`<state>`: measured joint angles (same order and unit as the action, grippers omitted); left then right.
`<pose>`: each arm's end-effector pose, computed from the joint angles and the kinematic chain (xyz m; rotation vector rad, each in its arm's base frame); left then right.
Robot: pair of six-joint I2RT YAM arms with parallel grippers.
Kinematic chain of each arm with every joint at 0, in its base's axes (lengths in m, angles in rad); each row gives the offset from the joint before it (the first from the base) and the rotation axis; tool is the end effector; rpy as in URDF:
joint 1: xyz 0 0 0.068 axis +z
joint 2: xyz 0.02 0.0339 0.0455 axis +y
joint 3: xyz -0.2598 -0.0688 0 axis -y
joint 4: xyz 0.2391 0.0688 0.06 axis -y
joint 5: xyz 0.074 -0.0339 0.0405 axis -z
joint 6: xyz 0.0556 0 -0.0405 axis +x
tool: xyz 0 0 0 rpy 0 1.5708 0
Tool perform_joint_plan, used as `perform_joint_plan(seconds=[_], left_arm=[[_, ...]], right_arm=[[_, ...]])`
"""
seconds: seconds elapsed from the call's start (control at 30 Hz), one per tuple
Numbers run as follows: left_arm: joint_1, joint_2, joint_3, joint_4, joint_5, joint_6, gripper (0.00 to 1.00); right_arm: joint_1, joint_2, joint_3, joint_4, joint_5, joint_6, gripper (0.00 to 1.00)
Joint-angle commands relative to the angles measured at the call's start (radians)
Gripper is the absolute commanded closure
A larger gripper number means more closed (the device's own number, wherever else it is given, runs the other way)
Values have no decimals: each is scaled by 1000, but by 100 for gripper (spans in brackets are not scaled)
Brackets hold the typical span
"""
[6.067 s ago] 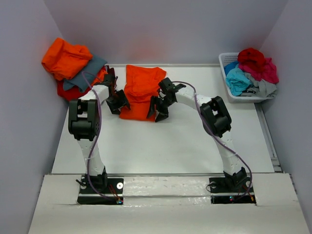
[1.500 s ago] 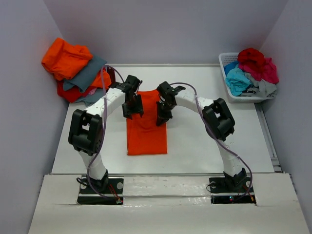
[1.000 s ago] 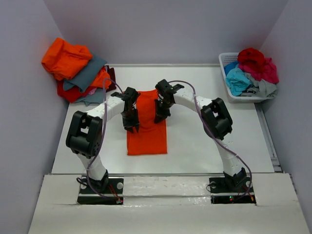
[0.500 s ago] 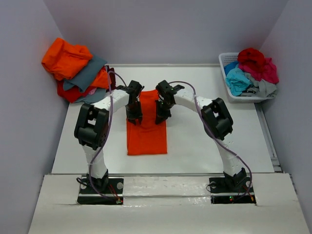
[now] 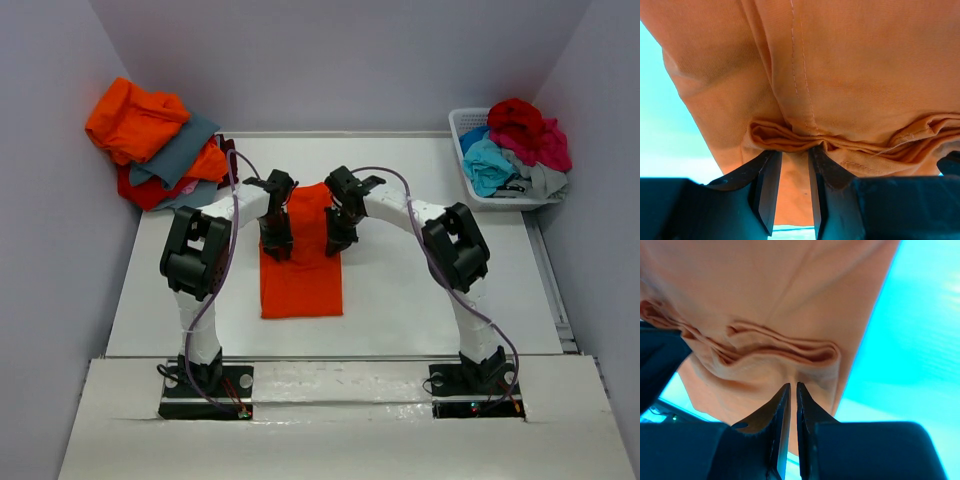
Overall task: Fold and stack the t-shirts
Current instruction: Fold the tshirt
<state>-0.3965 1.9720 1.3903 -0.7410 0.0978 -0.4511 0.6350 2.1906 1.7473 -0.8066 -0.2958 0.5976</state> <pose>0.3539 -0.1541 0.1461 -0.0624 2.9418 -0.2821 0.3549 0.2816 0.1559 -0.1277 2.9809 0.6417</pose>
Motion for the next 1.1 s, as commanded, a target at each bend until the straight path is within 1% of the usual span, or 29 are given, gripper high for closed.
perform_joint_plan(seconds=[0.0, 0.2, 0.4, 0.63, 0.83, 1.07], left_arm=[[12, -10, 19, -14, -32, -6, 60], [30, -42, -16, -6, -33, -14, 60], [48, -56, -42, -3, -26, -12, 59], [67, -73, -71, -1, -12, -6, 59], [67, -68, -62, 2, -4, -8, 59], [67, -59, -48, -4, -4, -4, 59]], right_arm=[[-6, -72, -46, 26, 32, -9, 84], [-24, -60, -65, 43, 27, 2, 84], [-35, -15, -20, 17, 29, 10, 84], [-67, -8, -8, 0, 38, 25, 84], [-67, -17, 12, 26, -22, 21, 84], [-67, 24, 95, 12, -75, 8, 83]])
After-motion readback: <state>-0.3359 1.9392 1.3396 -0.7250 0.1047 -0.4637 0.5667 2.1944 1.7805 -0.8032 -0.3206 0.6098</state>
